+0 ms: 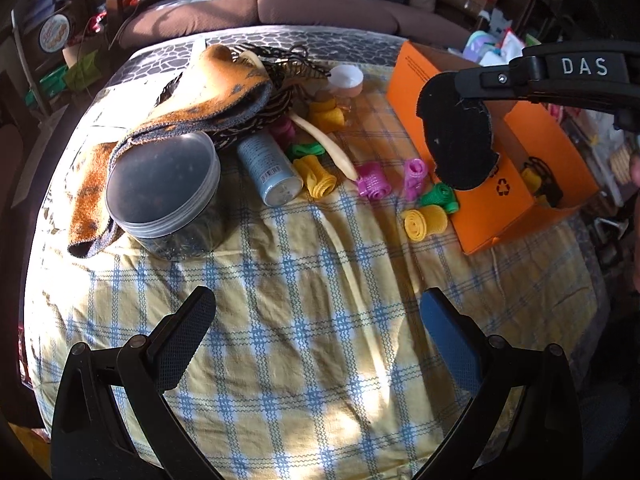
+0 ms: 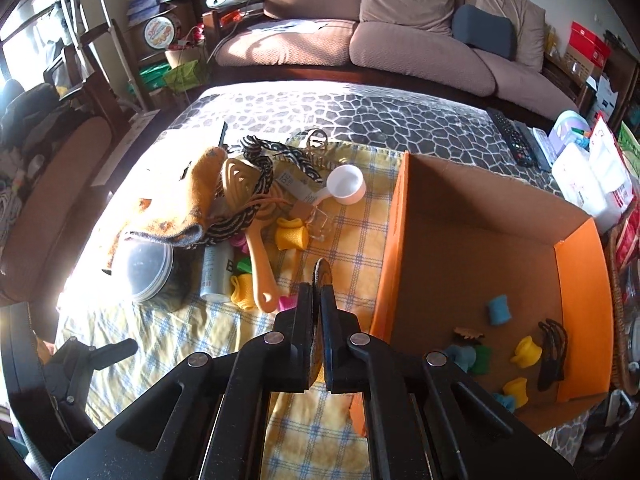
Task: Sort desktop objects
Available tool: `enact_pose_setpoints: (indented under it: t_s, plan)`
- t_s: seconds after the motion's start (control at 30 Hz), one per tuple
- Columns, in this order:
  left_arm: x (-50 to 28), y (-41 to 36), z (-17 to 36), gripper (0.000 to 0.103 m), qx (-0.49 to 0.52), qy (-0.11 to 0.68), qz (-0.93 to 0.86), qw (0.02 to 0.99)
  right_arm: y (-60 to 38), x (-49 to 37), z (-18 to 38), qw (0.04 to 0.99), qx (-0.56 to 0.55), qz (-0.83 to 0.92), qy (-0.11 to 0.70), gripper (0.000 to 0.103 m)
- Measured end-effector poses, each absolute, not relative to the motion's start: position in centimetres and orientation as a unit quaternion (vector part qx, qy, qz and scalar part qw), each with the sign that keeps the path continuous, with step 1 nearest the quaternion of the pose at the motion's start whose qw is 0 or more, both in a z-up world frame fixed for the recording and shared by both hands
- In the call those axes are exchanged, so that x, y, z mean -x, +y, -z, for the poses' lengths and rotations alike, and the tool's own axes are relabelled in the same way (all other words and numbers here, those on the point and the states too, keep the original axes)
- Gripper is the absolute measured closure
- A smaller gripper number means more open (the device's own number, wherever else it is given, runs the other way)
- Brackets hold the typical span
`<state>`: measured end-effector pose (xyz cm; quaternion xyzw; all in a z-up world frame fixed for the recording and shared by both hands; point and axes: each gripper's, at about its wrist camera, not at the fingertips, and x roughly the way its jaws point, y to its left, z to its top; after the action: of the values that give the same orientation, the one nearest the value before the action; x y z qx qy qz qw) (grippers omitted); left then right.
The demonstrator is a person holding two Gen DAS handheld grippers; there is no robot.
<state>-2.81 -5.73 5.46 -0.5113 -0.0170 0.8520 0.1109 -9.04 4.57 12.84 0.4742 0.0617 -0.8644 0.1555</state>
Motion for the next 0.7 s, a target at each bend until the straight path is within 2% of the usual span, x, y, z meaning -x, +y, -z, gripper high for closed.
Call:
enact_pose_setpoints:
  t_s: [0.27, 0.47, 0.53, 0.6, 0.7]
  plan:
    - [4.3, -1.9, -4.7, 0.001, 0.515, 0.017, -0.849, 0.122, 8.2, 8.2, -16.1, 0.154, -0.457, 0.875, 0.046, 0.1]
    - [4.6, -1.5, -4.1, 0.003, 0.523, 0.008, -0.844, 0.124, 9.3, 7.9, -15.5, 0.174, -0.467, 0.866, 0.044, 0.096]
    - [4.4, -2.0, -4.0, 0.003, 0.523, 0.003, -0.844, 0.12, 8.9, 8.0, -14.9, 0.182, -0.468, 0.863, 0.048, 0.086]
    - [4.4, -2.6, -4.0, 0.003, 0.524, -0.001, -0.844, 0.118, 8.0, 8.2, -14.4, 0.189, -0.471, 0.86, 0.056, 0.069]
    - [4.4, -3.2, -4.2, 0.003, 0.523, -0.004, -0.845, 0.114, 6.7, 8.9, -13.4, 0.203, -0.485, 0.85, 0.042, 0.066]
